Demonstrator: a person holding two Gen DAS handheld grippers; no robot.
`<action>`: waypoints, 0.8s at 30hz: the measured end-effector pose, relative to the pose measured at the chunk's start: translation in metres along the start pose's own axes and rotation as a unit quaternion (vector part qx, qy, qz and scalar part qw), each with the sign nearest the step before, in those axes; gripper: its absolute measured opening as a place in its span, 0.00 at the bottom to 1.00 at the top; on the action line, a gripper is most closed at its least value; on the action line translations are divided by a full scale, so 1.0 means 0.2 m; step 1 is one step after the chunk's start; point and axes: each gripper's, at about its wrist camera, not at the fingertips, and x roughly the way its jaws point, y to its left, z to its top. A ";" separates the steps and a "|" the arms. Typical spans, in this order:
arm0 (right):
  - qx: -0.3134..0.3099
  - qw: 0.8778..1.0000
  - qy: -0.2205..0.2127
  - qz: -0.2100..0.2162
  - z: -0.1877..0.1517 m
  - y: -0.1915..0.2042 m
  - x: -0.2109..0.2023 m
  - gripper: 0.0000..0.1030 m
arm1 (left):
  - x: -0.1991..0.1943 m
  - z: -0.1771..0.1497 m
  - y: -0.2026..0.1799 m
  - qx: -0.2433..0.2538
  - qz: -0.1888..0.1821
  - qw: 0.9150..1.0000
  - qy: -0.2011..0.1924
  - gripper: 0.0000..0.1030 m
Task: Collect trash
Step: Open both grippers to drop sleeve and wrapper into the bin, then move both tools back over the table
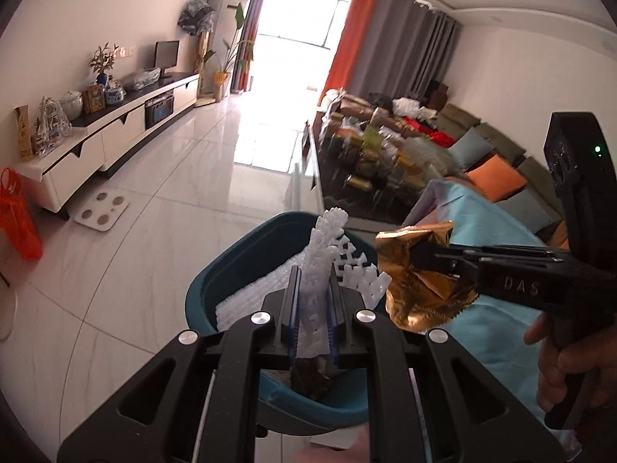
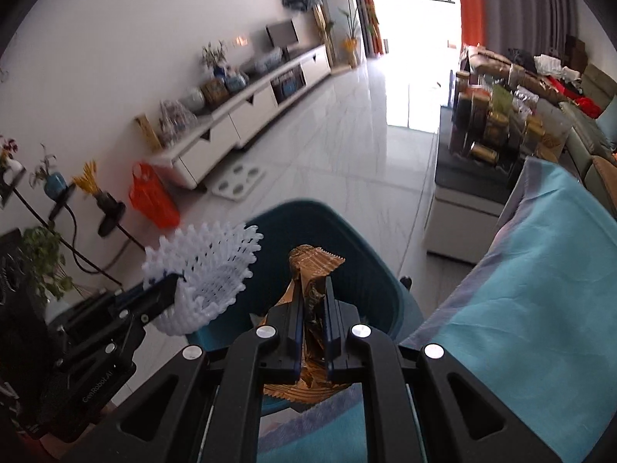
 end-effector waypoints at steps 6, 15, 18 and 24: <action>-0.002 0.999 0.026 -0.019 0.01 0.03 0.11 0.19 | 0.18 0.00 -0.01 -0.003 0.008 1.000 0.014 0.19; 0.027 0.999 0.002 -0.017 0.02 -0.05 0.05 0.29 | 0.26 0.01 -0.05 -0.001 0.002 1.000 0.002 0.51; 0.039 0.999 -0.023 -0.012 0.02 -0.08 -0.04 0.38 | 0.21 0.02 -0.08 0.001 0.010 1.000 -0.014 0.66; 0.056 0.994 -0.092 0.005 -0.03 -0.13 -0.32 0.61 | 0.04 0.08 -0.11 -0.003 0.007 0.999 -0.051 0.92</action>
